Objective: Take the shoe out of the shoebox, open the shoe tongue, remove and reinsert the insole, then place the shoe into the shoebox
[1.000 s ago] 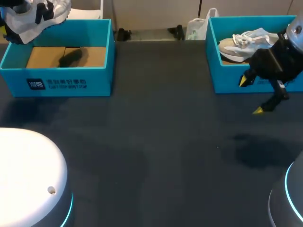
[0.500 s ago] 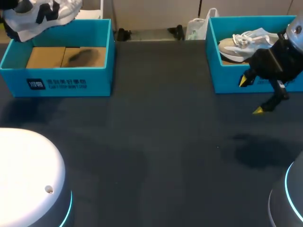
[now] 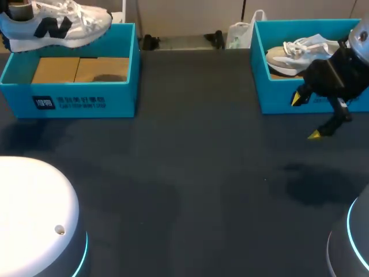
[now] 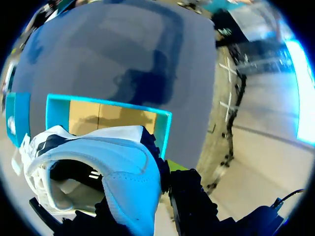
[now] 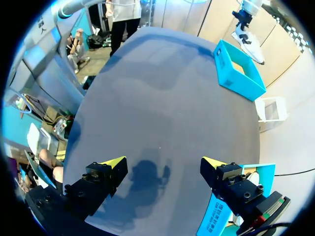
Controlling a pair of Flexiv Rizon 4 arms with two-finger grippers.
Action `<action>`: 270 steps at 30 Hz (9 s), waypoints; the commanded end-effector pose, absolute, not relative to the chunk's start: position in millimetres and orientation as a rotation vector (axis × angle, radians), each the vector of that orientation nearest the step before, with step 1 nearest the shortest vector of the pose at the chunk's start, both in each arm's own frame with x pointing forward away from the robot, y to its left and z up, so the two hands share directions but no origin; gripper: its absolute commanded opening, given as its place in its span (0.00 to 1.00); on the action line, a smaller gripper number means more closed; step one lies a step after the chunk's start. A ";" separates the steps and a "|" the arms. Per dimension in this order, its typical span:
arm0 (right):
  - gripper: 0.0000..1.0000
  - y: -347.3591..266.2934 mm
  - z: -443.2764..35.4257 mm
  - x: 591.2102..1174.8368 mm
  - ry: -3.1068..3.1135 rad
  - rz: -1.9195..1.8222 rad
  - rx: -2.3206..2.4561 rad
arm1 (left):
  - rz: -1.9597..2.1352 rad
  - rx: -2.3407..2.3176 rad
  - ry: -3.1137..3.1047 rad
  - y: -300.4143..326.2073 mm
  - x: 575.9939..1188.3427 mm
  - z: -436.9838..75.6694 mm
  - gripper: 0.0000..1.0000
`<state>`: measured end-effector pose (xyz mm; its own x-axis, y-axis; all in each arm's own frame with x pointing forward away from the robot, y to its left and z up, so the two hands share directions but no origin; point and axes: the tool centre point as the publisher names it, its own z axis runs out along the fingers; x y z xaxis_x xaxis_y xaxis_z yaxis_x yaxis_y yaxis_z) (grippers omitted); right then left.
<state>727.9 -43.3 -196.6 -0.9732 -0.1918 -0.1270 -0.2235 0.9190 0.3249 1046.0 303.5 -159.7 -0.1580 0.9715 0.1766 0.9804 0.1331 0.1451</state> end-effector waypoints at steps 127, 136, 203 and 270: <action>1.00 -88.4 -197.2 752.8 2.978 0.594 0.151 | 0.100 -1.689 -2.562 264.9 1018.6 -206.3 1.00; 1.00 -141.3 -185.5 797.0 2.946 0.573 0.491 | 0.100 -1.689 -2.562 264.9 1018.6 -206.3 1.00; 1.00 -256.3 -166.2 1064.6 2.089 0.405 2.094 | 0.100 -1.689 -2.562 264.9 1018.6 -206.3 1.00; 0.82 -327.6 -351.6 1164.7 1.807 -0.223 2.328 | 0.100 -1.689 -2.562 264.9 1018.6 -206.3 1.00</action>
<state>1154.4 -326.8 -340.4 0.2531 0.9410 -0.2245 0.9670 -0.2394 0.0866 1017.7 264.5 -206.8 -0.3937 0.9190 0.0215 0.9145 0.3939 -0.0923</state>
